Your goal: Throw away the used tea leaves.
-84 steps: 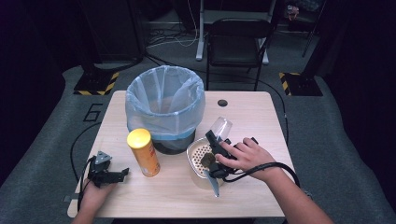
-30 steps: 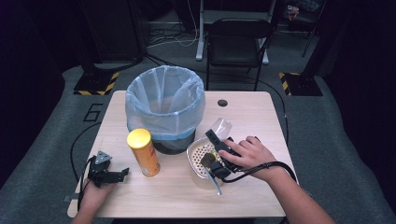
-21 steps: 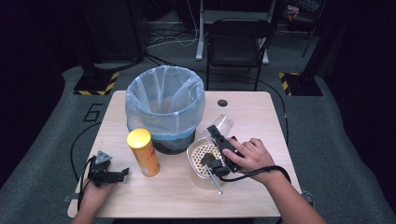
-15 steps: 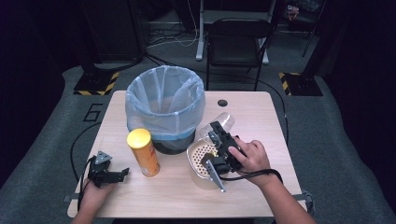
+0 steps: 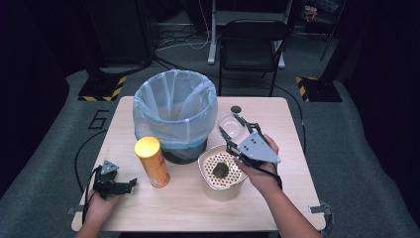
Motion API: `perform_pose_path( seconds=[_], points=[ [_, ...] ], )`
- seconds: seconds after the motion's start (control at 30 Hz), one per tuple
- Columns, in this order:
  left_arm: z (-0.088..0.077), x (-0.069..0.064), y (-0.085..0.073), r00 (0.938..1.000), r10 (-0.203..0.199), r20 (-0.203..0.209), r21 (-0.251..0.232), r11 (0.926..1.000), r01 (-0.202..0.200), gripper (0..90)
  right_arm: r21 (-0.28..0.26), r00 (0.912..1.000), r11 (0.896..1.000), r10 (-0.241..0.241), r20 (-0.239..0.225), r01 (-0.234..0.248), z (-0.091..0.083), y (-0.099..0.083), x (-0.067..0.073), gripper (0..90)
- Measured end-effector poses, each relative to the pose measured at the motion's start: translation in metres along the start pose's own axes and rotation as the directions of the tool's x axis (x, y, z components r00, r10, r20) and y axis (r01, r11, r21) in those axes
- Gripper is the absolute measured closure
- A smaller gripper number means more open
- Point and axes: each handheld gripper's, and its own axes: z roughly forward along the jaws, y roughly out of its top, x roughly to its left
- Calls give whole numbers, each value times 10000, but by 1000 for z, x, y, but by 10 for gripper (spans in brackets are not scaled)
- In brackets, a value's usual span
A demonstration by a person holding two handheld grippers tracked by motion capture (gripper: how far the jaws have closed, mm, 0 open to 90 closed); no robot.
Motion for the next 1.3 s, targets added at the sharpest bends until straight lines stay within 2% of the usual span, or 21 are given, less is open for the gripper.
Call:
perform_pose_path(
  seconds=[0.03,0.07,0.1,0.13,0.2,0.23,0.27,0.3,0.33,0.37,0.57,0.7,0.83,0.87,0.9,0.97,1.03,1.13,1.2,1.3],
  points=[
    [0,0,0,10000,4,-1,-4,10000,-4,39,1,9975,9977,671,-242,-671,0,1,-3,453],
    [0,0,0,10000,3,-6,-7,10000,-3,39,27,9890,9908,1353,-596,-1353,0,2,-6,452],
    [0,0,0,10000,1,-7,-6,10000,-1,39,138,9726,9778,2095,-1006,-2091,1,3,-9,451],
    [0,0,0,10000,7,-6,-10,10000,-7,39,151,9592,9680,2501,-1319,-2503,1,3,-12,451],
    [0,0,0,10000,1,-8,-8,10000,-1,39,216,9302,9462,3215,-1773,-3229,2,3,-16,450],
    [0,0,0,10000,13,-13,-18,10000,-13,39,212,9191,9374,3450,-1904,-3475,3,3,-18,450],
    [0,0,0,10000,-7,-10,-12,10000,7,39,189,8987,9201,3863,-2075,-3912,3,4,-20,450],
    [0,0,0,10000,1,-9,-12,10000,-1,39,198,8831,9073,4138,-2213,-4201,3,4,-21,450],
    [0,0,0,10000,3,-8,-5,10000,-3,39,213,8713,8984,4309,-2350,-4386,4,4,-23,451],
    [0,0,0,10000,-1,-10,-12,10000,1,39,251,8679,8960,4360,-2380,-4433,3,5,-24,451],
    [0,0,0,10000,26,-20,-10,10000,-26,39,398,8712,8997,4312,-2349,-4346,4,9,-27,453],
    [0,0,0,10000,17,-16,-9,10000,-17,39,676,8652,8965,4406,-2395,-4378,7,20,-34,454],
    [0,0,0,10000,28,-23,-20,10000,-28,39,755,8772,9085,4168,-2385,-4111,14,36,-42,454],
    [0,0,0,10000,23,-24,-11,10000,-23,39,662,8831,9147,4023,-2414,-3986,18,40,-44,454],
    [0,0,0,10000,15,-13,-8,10000,-15,39,749,8855,9176,3964,-2424,-3903,21,45,-46,454],
    [0,0,0,10000,24,-23,-21,10000,-25,39,846,8861,9179,3963,-2405,-3876,29,54,-49,453],
    [0,0,0,10000,12,-15,-14,10000,-12,39,840,8916,9221,3867,-2357,-3777,38,63,-51,452],
    [0,0,0,10000,1,-14,-9,10000,-1,39,882,8920,9232,3842,-2381,-3741,55,75,-53,449],
    [0,0,0,10000,26,-22,-22,10000,-26,39,840,9019,9295,3688,-2251,-3591,71,81,-53,448],
    [0,0,0,10000,23,-20,-15,10000,-23,39,886,8946,9236,3832,-2298,-3729,89,84,-51,448]
  ],
)
